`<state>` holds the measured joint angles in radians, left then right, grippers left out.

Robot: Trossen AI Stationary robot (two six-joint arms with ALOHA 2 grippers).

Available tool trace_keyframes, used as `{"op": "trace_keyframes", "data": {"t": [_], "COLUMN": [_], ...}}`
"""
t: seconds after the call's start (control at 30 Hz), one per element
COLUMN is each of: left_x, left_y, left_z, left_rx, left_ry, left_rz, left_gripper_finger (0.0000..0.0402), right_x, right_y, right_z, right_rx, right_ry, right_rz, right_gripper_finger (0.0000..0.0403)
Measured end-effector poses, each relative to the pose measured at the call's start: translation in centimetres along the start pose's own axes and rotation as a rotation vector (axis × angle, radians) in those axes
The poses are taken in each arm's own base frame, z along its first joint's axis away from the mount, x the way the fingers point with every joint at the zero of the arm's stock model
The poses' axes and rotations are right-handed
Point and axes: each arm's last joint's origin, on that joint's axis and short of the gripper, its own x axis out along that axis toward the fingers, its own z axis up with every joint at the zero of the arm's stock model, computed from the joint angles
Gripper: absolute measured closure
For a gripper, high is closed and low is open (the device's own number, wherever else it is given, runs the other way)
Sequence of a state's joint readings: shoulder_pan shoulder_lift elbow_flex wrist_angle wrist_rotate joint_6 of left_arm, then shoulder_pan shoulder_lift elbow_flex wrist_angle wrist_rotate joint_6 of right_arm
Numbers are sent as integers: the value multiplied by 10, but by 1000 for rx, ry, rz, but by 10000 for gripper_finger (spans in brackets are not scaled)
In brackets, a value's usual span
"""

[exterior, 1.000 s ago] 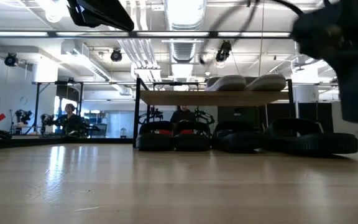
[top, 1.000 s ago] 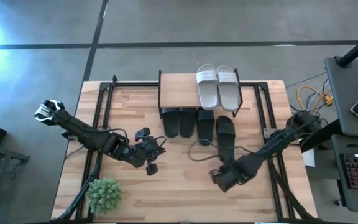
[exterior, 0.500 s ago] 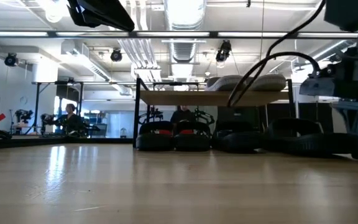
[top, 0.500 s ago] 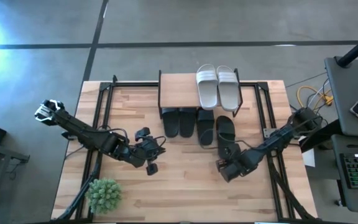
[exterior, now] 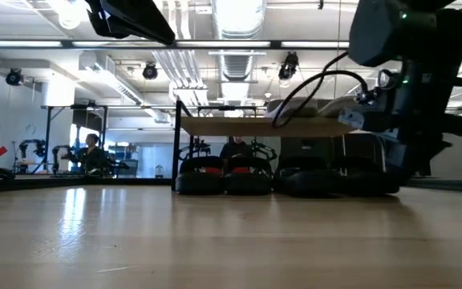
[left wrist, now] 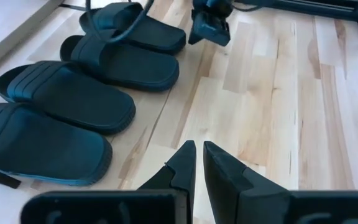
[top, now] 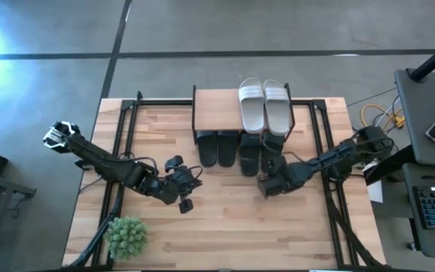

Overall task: Pick and place slides into the shelf
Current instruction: Adjust the black slides under the shelf

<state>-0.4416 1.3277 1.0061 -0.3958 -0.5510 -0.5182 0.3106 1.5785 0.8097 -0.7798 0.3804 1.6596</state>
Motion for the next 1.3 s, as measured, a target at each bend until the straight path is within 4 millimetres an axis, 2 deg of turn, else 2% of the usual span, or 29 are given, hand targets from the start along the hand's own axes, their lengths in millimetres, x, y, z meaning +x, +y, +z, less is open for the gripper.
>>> {"op": "trace_keyframes", "data": {"t": [0.17, 0.3, 0.47, 0.53, 0.87, 1.07, 1.17, 1.3], "left_x": [7, 9, 7, 6, 6, 6, 6, 6], "left_y": [-4, -6, -8, -9, -8, -8, -8, -8], "left_z": [-3, -5, -5, -5, -5, -5, -5, -6], "left_rx": [4, 12, -33, -43, -37, -34, -34, -29], "left_ry": [6, 15, 53, 59, 59, 59, 60, 66], "left_rz": [1, 0, -78, -90, -91, -91, -90, -87], "left_gripper_finger": [385, 385, 385, 385, 385, 385, 385, 385], "right_x": [2, -2, -19, -19, 9, 26, 27, 14], "right_y": [0, 5, 29, 36, 62, 66, 68, 73], "right_z": [8, 5, -3, -2, 21, 43, 53, 58], "right_rx": [6, 4, -2, -5, -52, -39, -37, -81], "right_ry": [-32, 15, 62, 56, 28, -6, -17, -1], "right_rz": [-7, 11, 192, 220, 177, 124, 135, 182], "right_gripper_finger": [372, 372, 372, 372, 372, 372, 372, 372]}}
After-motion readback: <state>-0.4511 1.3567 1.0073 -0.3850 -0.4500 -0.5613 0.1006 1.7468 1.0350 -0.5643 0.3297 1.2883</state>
